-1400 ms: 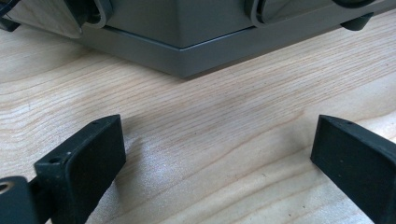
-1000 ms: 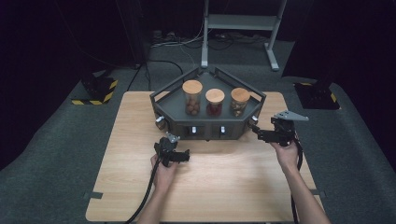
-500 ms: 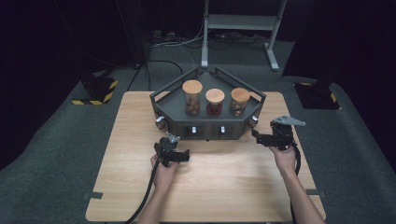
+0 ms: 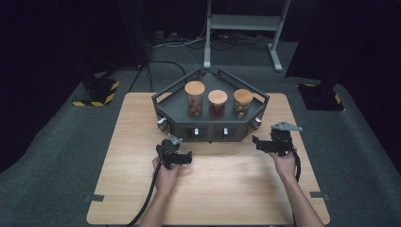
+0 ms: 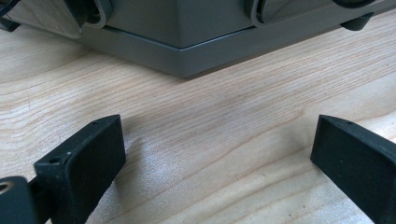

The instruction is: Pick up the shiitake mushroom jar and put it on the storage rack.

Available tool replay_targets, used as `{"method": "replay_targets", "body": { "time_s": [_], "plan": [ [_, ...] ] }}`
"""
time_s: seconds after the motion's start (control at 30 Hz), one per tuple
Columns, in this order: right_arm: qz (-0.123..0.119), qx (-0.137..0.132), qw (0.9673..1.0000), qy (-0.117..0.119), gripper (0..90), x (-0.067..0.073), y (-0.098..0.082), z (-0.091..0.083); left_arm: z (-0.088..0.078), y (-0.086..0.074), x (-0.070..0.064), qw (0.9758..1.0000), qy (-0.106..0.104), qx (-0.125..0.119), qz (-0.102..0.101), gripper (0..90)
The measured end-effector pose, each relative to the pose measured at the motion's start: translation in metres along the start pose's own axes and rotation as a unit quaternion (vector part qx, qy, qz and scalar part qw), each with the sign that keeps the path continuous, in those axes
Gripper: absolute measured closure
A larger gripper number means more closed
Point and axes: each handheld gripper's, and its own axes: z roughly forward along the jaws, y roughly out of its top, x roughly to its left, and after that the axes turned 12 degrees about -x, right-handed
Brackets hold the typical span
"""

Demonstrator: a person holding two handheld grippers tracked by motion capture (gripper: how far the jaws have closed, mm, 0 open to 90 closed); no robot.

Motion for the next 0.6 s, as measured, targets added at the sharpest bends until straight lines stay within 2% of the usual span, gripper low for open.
{"method": "replay_targets", "body": {
  "time_s": [0.3,0.53,0.6],
  "plan": [
    [-0.006,0.021,0.9998,0.0,9.7,0.006,-0.012,0.01,0.0,0.0,0.0,1.0,0.0,0.0,-0.001,3.0],
    [-0.012,0.018,0.9998,-0.001,9.8,0.009,-0.014,0.01,0.0,0.0,0.0,1.0,0.0,0.0,-0.001,3.0],
    [-0.011,0.025,0.9996,0.002,9.8,0.01,-0.018,0.011,0.0,0.0,0.0,1.0,0.0,0.0,-0.001,3.1]
  ]
}}
